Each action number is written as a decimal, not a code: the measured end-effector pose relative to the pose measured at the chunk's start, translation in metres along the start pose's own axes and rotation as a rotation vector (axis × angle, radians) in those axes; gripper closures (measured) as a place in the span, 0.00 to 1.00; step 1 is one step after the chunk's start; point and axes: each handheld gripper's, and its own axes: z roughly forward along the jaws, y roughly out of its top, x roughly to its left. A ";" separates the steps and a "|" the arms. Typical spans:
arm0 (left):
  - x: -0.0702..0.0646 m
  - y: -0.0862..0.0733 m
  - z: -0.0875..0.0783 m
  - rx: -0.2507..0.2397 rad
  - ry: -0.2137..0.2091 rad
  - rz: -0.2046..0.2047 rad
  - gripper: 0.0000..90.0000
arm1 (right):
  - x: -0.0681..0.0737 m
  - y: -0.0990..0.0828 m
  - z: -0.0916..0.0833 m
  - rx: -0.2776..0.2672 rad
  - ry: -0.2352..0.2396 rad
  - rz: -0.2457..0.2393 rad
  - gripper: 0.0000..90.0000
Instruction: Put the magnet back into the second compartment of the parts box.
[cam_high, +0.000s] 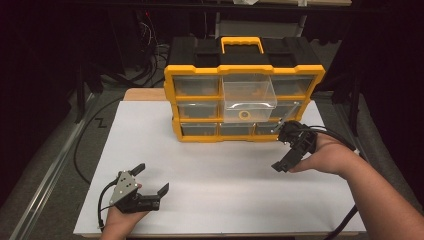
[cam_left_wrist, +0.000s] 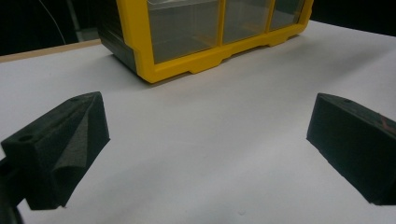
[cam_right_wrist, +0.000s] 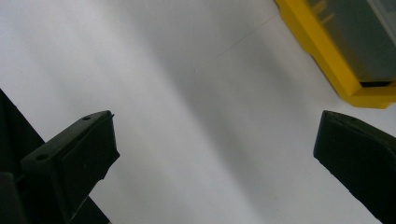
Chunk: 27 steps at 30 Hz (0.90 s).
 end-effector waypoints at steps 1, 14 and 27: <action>0.000 0.000 0.000 -0.001 -0.001 -0.001 0.00 | 0.001 -0.001 0.009 0.006 0.003 -0.006 0.00; 0.000 0.000 0.000 0.001 -0.003 0.003 0.00 | 0.007 -0.007 0.064 0.034 0.058 0.008 0.00; 0.000 0.000 0.000 0.006 -0.004 0.005 0.00 | 0.015 -0.015 0.115 0.076 0.105 0.014 0.00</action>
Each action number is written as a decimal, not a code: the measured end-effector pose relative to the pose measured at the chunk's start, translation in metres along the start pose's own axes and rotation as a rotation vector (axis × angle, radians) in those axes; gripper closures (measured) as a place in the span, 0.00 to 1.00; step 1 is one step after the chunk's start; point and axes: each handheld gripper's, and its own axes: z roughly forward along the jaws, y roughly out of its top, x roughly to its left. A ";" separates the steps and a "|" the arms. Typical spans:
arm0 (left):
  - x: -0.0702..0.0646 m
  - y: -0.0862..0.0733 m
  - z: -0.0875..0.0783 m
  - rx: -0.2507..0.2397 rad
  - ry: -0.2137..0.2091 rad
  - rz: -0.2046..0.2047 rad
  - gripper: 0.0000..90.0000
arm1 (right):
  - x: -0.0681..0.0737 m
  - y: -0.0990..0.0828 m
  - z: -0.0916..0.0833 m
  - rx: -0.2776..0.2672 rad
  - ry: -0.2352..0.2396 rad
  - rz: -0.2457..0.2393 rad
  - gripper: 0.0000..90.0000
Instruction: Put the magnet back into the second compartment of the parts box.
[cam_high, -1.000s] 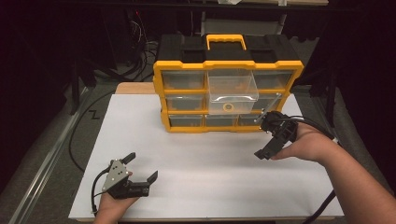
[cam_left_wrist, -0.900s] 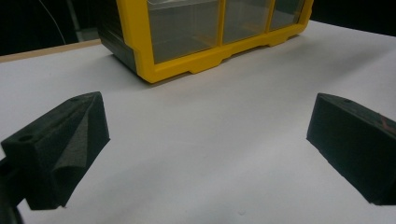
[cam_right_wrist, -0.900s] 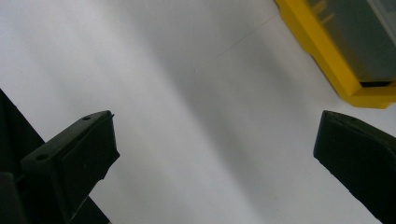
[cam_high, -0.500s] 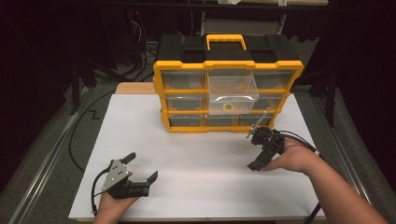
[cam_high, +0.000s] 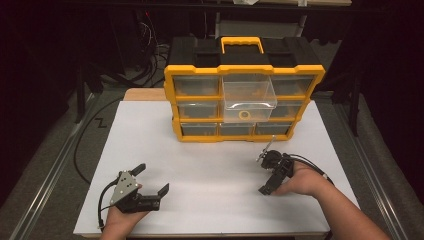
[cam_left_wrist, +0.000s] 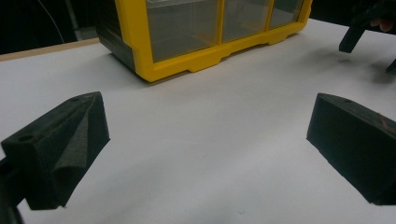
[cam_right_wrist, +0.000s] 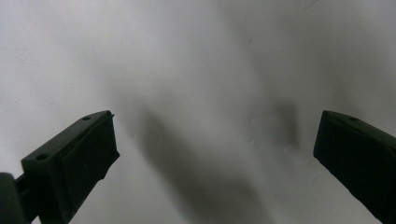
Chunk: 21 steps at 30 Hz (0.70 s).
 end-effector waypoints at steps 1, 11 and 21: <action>0.000 0.000 0.000 -0.001 0.001 -0.001 0.00 | 0.000 0.000 0.003 -0.001 0.000 -0.001 0.00; 0.000 0.000 0.000 -0.003 -0.001 -0.008 0.00 | 0.002 -0.003 0.008 -0.057 -0.015 0.005 0.00; 0.002 -0.001 0.000 0.002 -0.012 -0.032 0.00 | 0.009 -0.031 0.016 -0.401 -0.062 0.065 0.00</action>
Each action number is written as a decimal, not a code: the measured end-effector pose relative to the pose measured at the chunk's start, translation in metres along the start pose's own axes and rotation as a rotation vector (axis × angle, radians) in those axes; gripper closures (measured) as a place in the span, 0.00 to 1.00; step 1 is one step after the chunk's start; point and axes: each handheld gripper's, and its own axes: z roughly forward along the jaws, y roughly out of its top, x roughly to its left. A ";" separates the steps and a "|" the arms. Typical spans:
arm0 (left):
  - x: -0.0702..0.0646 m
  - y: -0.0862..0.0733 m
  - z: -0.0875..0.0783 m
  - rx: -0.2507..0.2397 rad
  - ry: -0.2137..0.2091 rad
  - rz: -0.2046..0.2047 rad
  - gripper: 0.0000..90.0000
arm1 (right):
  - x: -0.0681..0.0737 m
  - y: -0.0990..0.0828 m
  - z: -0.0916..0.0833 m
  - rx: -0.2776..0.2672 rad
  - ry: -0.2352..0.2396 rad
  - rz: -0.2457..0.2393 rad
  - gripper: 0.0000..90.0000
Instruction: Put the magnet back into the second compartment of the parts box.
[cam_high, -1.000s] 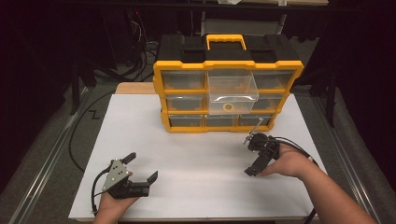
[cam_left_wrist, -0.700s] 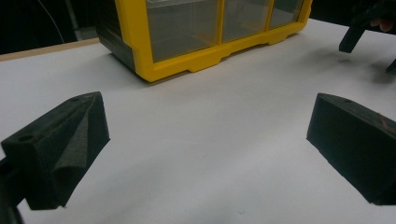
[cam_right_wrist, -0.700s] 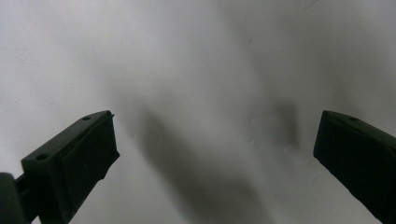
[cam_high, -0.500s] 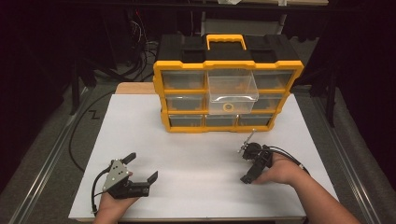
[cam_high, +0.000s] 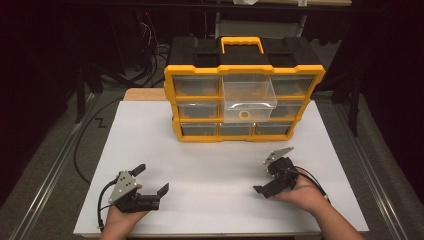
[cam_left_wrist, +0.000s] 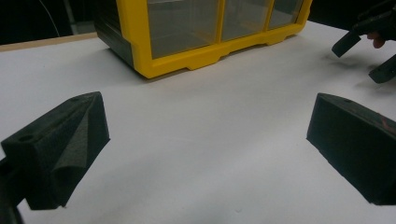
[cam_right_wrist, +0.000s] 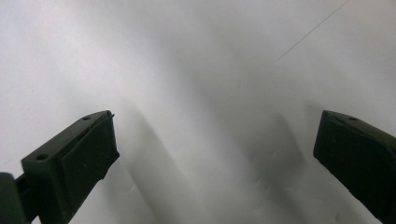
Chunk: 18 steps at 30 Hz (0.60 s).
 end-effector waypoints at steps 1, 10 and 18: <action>0.000 0.000 0.000 0.002 0.001 0.003 0.00 | 0.000 -0.002 0.000 -0.027 -0.009 -0.002 0.00; 0.001 0.000 0.000 0.004 0.000 0.002 0.00 | 0.003 -0.017 -0.004 -0.272 -0.017 0.103 0.00; 0.002 -0.001 0.000 0.006 0.002 0.001 0.00 | 0.010 -0.029 -0.017 -0.518 -0.073 0.149 0.00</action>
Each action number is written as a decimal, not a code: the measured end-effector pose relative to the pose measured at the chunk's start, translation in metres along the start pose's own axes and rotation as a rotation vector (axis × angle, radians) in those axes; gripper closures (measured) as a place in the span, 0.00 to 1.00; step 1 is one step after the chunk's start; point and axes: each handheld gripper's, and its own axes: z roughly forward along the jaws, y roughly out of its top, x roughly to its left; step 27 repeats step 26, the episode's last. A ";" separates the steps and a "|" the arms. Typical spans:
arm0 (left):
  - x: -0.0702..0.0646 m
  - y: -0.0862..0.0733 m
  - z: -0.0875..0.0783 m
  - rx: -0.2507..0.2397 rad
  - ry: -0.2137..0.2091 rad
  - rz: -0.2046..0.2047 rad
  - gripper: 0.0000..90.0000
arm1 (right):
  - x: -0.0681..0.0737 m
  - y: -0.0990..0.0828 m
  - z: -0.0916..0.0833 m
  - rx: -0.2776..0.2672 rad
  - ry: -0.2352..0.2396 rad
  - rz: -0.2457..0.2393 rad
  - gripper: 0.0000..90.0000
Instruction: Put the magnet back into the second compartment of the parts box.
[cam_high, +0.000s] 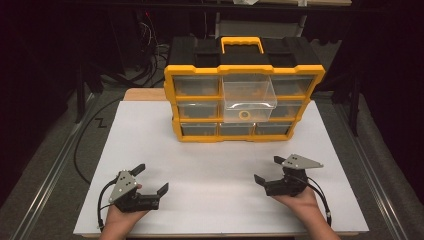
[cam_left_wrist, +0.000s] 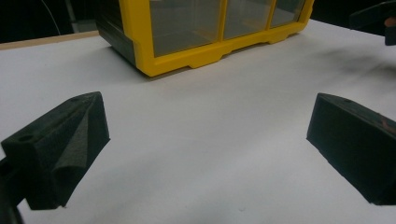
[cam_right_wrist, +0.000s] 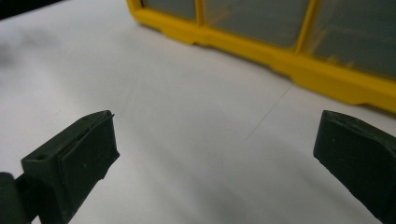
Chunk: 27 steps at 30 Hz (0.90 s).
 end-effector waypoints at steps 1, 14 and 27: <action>0.001 0.000 0.000 0.000 0.002 -0.001 0.00 | 0.000 -0.002 -0.006 -0.044 -0.013 0.009 0.00; 0.001 -0.001 0.001 0.004 0.024 -0.019 0.00 | -0.018 -0.025 -0.031 -0.159 -0.020 0.093 0.00; 0.001 -0.001 -0.003 0.000 0.033 -0.019 0.00 | -0.011 -0.023 -0.026 -0.152 -0.032 0.074 0.00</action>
